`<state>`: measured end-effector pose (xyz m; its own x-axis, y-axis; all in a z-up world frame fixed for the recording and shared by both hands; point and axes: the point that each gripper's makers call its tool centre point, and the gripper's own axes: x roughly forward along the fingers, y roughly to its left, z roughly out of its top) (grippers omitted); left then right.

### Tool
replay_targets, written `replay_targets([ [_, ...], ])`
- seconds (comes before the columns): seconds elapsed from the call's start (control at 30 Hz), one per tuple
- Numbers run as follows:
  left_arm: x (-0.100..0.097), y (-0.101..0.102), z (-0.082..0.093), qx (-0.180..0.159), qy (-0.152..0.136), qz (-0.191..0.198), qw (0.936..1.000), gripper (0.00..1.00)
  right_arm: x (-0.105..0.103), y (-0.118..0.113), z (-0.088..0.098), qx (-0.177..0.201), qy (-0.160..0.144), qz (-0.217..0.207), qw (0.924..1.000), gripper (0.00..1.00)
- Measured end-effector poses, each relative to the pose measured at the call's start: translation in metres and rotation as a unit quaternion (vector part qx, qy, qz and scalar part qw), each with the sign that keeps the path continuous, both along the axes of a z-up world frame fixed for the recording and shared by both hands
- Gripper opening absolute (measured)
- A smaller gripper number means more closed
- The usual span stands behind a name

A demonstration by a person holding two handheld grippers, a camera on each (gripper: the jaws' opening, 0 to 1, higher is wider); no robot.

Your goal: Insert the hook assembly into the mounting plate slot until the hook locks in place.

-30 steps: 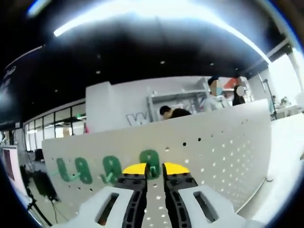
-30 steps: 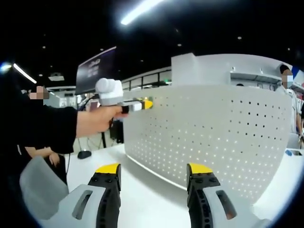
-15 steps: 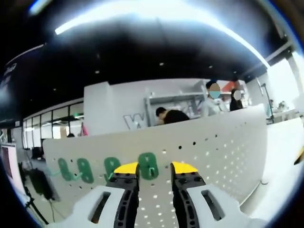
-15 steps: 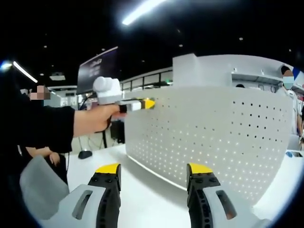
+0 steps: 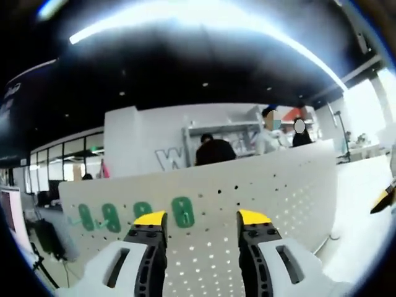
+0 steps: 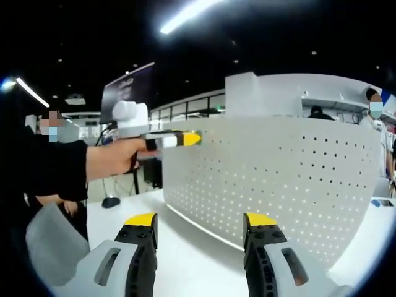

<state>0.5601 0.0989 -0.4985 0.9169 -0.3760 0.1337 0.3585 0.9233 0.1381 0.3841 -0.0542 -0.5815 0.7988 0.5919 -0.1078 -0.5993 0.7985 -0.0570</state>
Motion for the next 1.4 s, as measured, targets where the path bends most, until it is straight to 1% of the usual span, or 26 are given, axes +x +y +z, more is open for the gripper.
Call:
replay_targets([
  [0.17, -0.017, 0.002, -0.001, -0.001, 0.002, -0.007, 1.0, 0.54, -0.001, 0.0, 0.003, 0.002, -0.005, 0.001, 1.0, 0.56],
  [0.33, -0.035, 0.01, -0.004, -0.01, 0.007, -0.011, 0.9999, 0.57, -0.003, 0.0, 0.005, 0.004, -0.007, 0.001, 1.0, 0.56],
  [0.4, -0.043, 0.014, -0.007, -0.019, 0.015, -0.015, 0.9996, 0.59, -0.003, 0.001, 0.006, 0.003, -0.008, 0.002, 1.0, 0.56],
  [0.53, -0.058, 0.023, -0.012, -0.024, 0.024, -0.016, 0.9993, 0.62, -0.005, 0.004, 0.007, 0.004, -0.01, 0.007, 0.9999, 0.56],
  [0.67, -0.074, 0.034, -0.015, -0.019, 0.028, -0.012, 0.9994, 0.66, -0.006, 0.006, 0.01, 0.005, -0.014, 0.012, 0.9998, 0.56],
  [0.73, -0.083, 0.038, -0.019, -0.01, 0.03, -0.012, 0.9994, 0.66, -0.006, 0.007, 0.012, 0.006, -0.015, 0.013, 0.9998, 0.56],
  [0.87, -0.102, 0.05, -0.029, -0.008, 0.041, -0.009, 0.9991, 0.68, -0.008, 0.008, 0.014, 0.007, -0.016, 0.018, 0.9997, 0.56],
  [0.93, -0.111, 0.057, -0.034, -0.014, 0.051, -0.006, 0.9986, 0.69, -0.009, 0.01, 0.014, 0.007, -0.017, 0.02, 0.9996, 0.56],
  [1.0, -0.119, 0.061, -0.036, -0.016, 0.051, -0.004, 0.9986, 0.69, -0.01, 0.011, 0.015, 0.007, -0.017, 0.022, 0.9996, 0.56],
  [1.07, -0.128, 0.065, -0.04, -0.018, 0.056, -0.002, 0.9982, 0.7, -0.01, 0.013, 0.016, 0.008, -0.018, 0.025, 0.9995, 0.56],
  [1.17, -0.142, 0.07, -0.05, -0.024, 0.068, 0.002, 0.9974, 0.72, -0.012, 0.017, 0.017, 0.008, -0.018, 0.03, 0.9993, 0.57],
  [1.3, -0.154, 0.076, -0.056, -0.021, 0.071, 0.01, 0.9972, 0.72, -0.013, 0.02, 0.016, 0.008, -0.017, 0.036, 0.9992, 0.57],
  [1.4, -0.164, 0.082, -0.058, -0.036, 0.074, 0.016, 0.9965, 0.73, -0.015, 0.022, 0.019, 0.01, -0.019, 0.039, 0.999, 0.57],
])
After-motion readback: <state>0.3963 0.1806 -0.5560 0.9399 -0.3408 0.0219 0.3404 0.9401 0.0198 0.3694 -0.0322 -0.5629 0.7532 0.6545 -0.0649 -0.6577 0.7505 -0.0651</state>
